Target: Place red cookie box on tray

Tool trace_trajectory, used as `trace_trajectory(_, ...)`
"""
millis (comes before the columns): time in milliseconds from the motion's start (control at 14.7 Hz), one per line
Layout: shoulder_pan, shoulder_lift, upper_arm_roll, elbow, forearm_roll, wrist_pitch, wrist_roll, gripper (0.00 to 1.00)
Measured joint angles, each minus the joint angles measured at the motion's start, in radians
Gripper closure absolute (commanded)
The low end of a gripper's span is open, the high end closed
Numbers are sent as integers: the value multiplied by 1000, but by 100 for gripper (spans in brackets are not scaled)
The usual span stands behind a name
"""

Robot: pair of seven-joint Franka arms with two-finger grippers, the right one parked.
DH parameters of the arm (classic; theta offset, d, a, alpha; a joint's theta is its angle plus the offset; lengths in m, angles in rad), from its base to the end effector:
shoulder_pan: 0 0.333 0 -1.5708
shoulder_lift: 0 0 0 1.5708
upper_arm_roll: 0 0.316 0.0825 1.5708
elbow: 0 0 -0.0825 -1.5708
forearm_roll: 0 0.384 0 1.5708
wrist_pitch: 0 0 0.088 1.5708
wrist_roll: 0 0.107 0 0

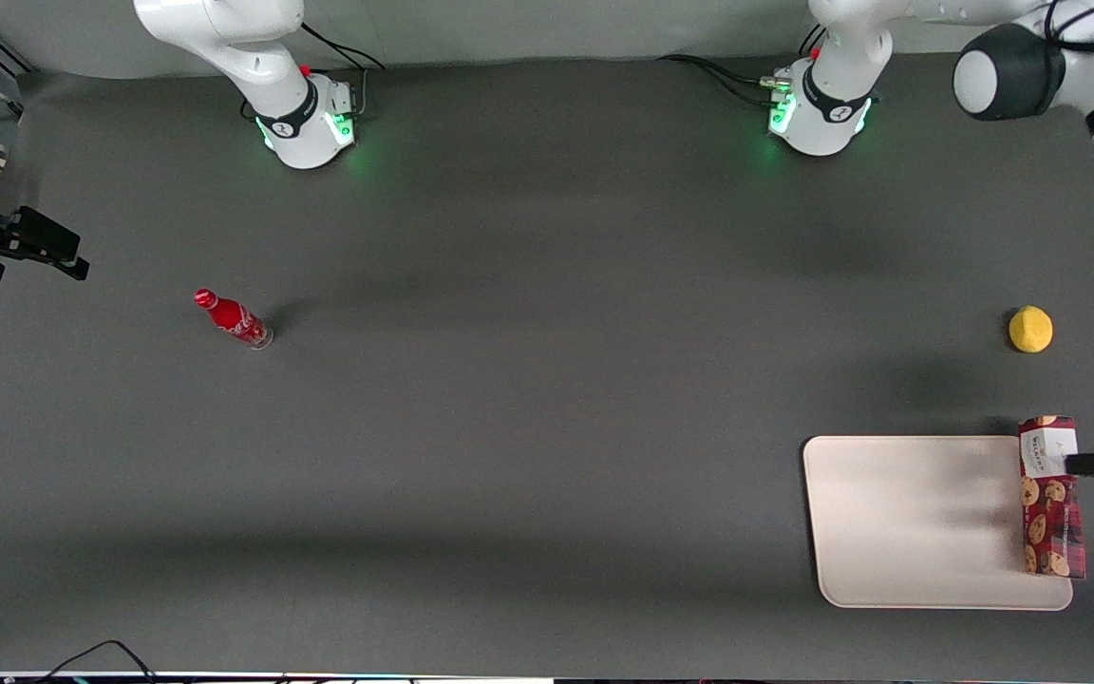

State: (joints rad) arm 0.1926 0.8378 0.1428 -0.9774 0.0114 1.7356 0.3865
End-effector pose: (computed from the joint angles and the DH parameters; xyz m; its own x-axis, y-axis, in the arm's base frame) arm 0.7307 0.2149 0.3604 0.9894 -0.0910 -0.1128 -0.1004 -0.9917 -0.0802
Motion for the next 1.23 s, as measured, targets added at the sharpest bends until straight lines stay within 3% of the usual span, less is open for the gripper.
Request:
trace_trajectory(409, -62, -254, -9, 10, 0, -354, -142, 0)
trace_trajectory(614, -69, -396, -83, -72, -1, -458, -227, 0)
trace_trajectory(886, -72, -673, -165, -425, -3, -416, -292, 0)
trace_trajectory(1227, -72, -1014, -188, -928, -5, -146, -295, 0)
